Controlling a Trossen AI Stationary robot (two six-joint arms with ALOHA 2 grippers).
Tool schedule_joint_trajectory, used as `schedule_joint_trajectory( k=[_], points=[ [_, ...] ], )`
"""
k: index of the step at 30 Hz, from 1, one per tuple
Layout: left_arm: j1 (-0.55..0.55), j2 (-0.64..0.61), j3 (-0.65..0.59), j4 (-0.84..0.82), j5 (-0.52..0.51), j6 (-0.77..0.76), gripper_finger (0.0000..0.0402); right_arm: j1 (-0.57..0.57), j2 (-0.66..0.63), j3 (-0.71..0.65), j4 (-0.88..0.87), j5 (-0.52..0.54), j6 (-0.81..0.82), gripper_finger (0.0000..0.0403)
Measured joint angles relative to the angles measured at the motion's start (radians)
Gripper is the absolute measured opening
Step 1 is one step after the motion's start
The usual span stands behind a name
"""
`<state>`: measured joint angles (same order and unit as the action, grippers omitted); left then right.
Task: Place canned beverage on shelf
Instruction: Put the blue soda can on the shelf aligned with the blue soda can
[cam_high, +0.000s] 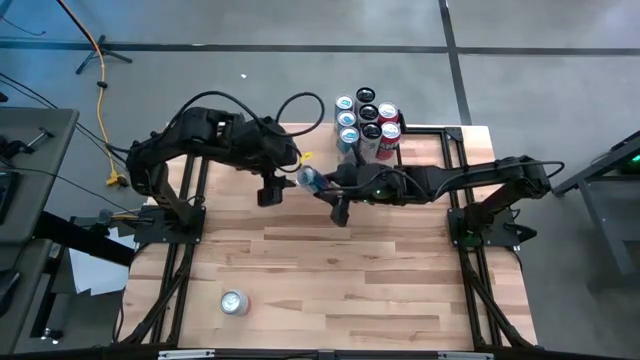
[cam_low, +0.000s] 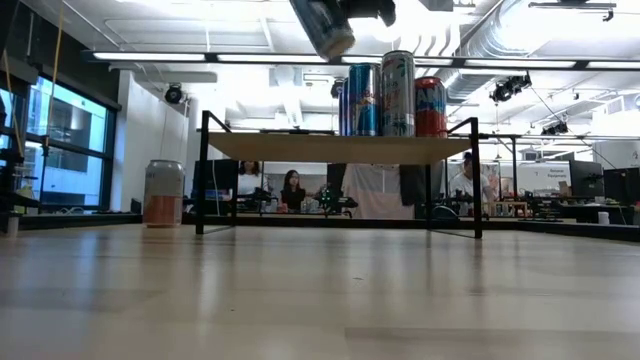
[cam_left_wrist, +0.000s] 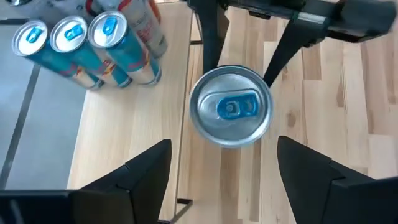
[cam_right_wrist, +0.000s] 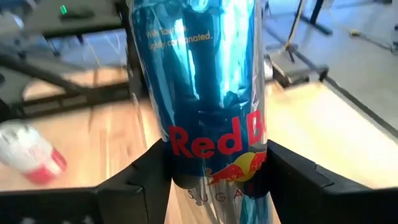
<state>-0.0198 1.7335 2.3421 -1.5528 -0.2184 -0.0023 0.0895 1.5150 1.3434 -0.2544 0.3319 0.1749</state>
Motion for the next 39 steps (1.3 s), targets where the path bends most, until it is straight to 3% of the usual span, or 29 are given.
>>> schedule_joint_trajectory(
  k=[7,12,17,20,22,24,30,39],
  points=[
    [0.009,-0.072,-0.058,-0.013,-0.013,-0.108,0.0244,0.032,-0.005,0.000,-0.272,-0.023,0.033,0.0202],
    [-0.015,-0.234,-0.293,0.122,-0.074,-0.181,0.0245,0.095,-0.028,-0.059,-0.323,-0.021,0.086,0.0202],
    [-0.059,-0.481,-0.690,0.443,-0.086,-0.303,0.0245,0.164,-0.162,-0.344,-0.074,-0.015,0.288,0.0202],
    [-0.094,-0.603,-0.906,0.657,-0.088,-0.387,0.0244,0.203,-0.200,-0.519,0.308,0.012,0.391,0.0202],
    [-0.112,-0.660,-1.014,0.804,-0.095,-0.419,0.0244,0.223,-0.189,-0.587,0.560,0.087,0.406,0.0202],
    [-0.125,-0.697,-1.087,0.909,-0.105,-0.439,0.0244,0.230,-0.146,-0.604,0.698,0.176,0.364,0.0202],
    [-0.151,-0.716,-1.136,1.015,-0.121,-0.427,0.0243,0.173,0.011,-0.473,0.767,0.557,0.219,0.0202],
    [-0.152,-0.716,-1.137,1.034,-0.161,-0.362,0.0243,0.046,0.247,-0.270,0.825,0.583,0.102,0.0202]
  ],
)
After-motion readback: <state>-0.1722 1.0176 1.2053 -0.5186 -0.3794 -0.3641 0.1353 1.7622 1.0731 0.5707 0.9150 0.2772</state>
